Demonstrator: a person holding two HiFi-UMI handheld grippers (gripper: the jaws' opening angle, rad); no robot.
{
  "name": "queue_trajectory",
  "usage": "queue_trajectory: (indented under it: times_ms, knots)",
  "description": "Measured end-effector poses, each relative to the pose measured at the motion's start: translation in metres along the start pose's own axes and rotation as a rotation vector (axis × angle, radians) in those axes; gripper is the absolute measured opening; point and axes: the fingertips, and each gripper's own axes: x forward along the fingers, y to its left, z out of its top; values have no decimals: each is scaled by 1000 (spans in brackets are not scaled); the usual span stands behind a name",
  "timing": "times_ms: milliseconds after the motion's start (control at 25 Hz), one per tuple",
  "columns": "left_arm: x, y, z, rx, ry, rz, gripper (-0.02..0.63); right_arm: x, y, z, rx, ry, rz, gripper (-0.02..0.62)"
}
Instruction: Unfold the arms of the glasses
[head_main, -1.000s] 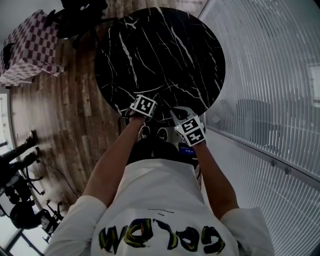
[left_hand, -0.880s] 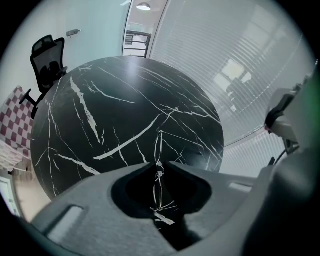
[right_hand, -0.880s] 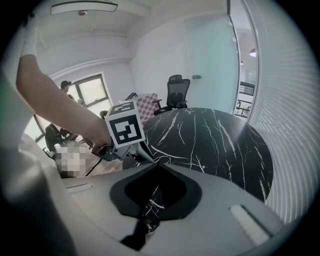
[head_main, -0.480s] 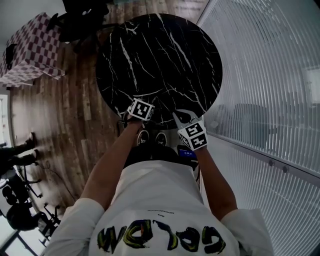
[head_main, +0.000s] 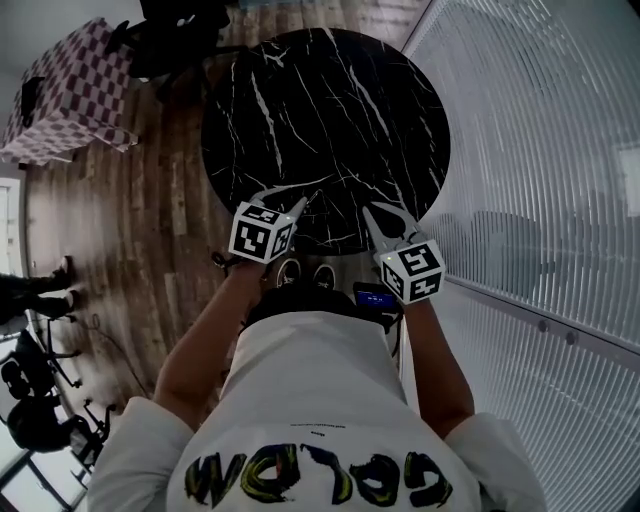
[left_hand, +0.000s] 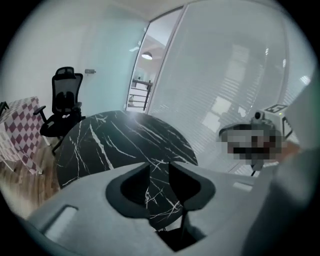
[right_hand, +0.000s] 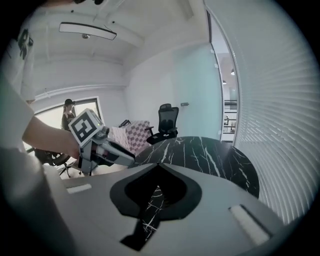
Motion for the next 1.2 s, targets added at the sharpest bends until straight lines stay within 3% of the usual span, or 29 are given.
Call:
queue_trajectory:
  times_ms: [160, 400, 600, 880, 1200]
  knots:
    - [-38, -26, 30, 7, -122, -38, 119, -19, 13, 38, -15, -80, 3, 2]
    - [-85, -69, 64, 45, -246, -137, 53, -46, 41, 96, -50, -208, 17, 2]
    - [-126, -91, 95, 90, -362, -158, 3, -62, 71, 137, -93, -273, 51, 2]
    - [-167, -113, 119, 126, -496, -177, 2, -79, 103, 165, -86, -329, 95, 2]
    - [-191, -123, 128, 127, -570, -164, 2, -94, 121, 183, -97, -380, 116, 0]
